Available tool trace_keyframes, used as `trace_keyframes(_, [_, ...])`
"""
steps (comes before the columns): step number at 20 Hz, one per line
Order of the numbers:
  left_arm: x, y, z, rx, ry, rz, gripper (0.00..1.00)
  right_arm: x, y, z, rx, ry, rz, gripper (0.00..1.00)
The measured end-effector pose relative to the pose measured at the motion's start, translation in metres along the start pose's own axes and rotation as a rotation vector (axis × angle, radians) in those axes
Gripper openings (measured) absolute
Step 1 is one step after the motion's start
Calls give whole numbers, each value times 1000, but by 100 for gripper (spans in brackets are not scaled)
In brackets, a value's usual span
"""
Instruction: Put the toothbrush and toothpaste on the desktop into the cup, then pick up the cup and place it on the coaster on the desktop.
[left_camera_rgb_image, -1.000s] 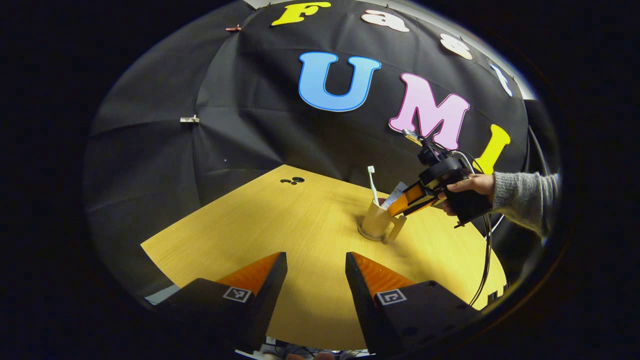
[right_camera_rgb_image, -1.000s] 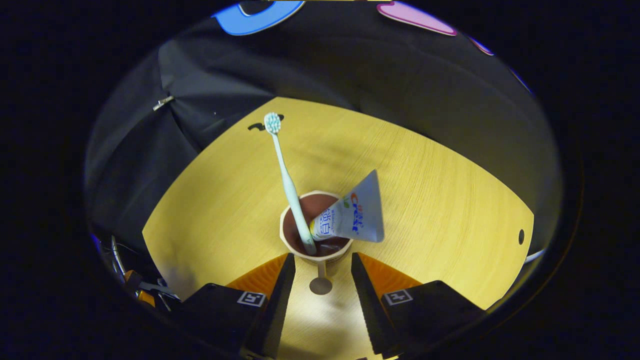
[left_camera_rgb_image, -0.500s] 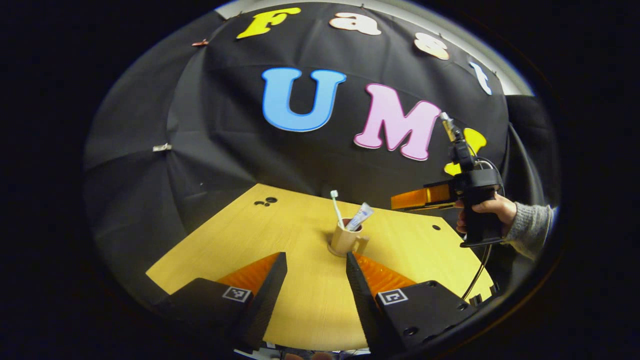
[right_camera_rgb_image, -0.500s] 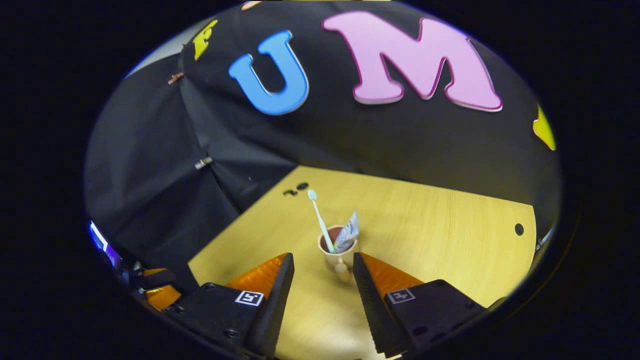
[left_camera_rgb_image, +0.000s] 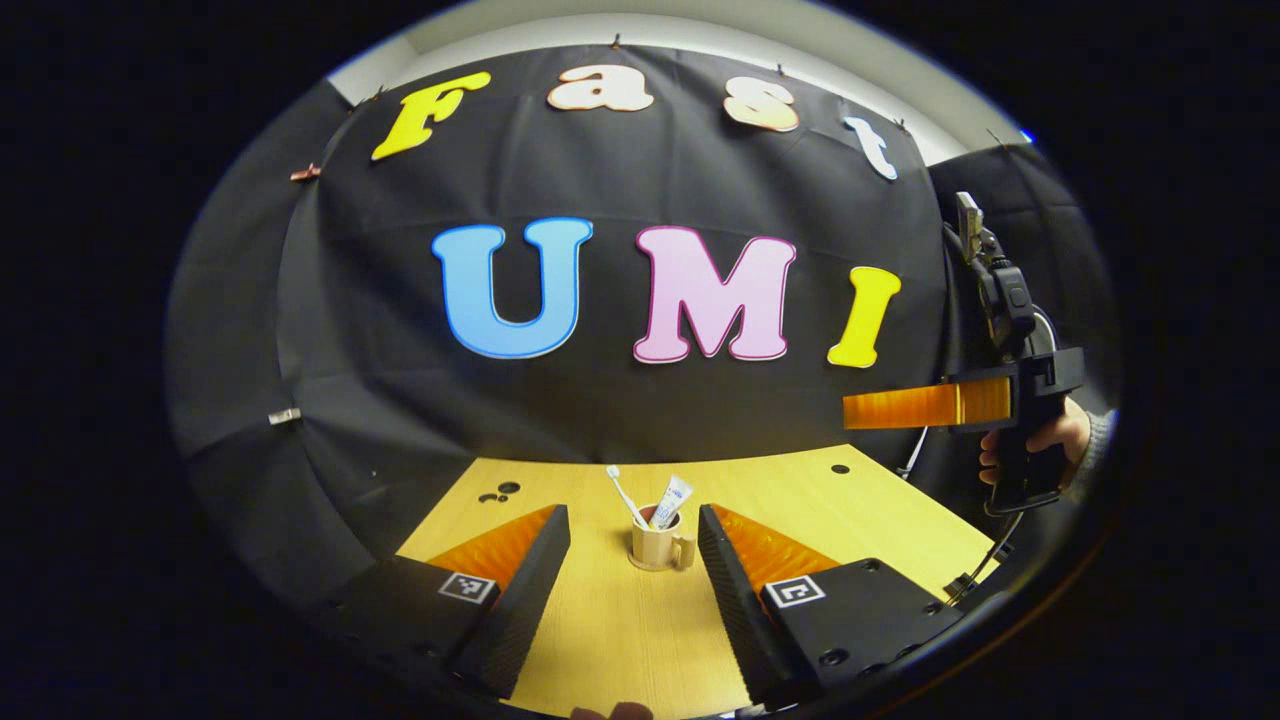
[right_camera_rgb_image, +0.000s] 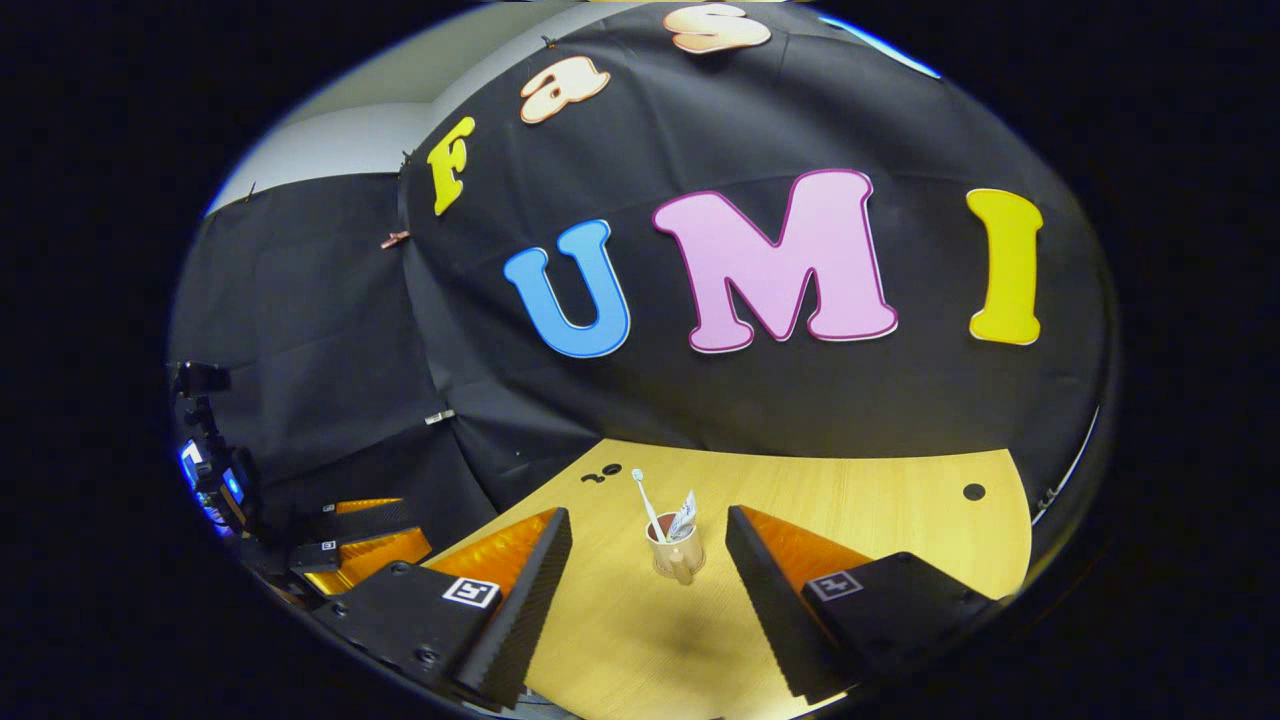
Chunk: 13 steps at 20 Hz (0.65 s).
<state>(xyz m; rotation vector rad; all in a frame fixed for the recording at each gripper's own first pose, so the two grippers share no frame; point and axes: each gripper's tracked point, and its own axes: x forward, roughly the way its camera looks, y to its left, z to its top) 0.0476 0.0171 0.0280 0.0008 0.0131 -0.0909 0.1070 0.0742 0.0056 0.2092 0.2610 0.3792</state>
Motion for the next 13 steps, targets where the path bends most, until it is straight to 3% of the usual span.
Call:
trace_keyframes(8, [-7,-30,17,51,-47,-30,91,-49,24,14,30,-150,-6,97])
trace_keyframes(13, [-2,-32,17,37,-41,-38,91,-56,15,6,47,-147,-32,97])
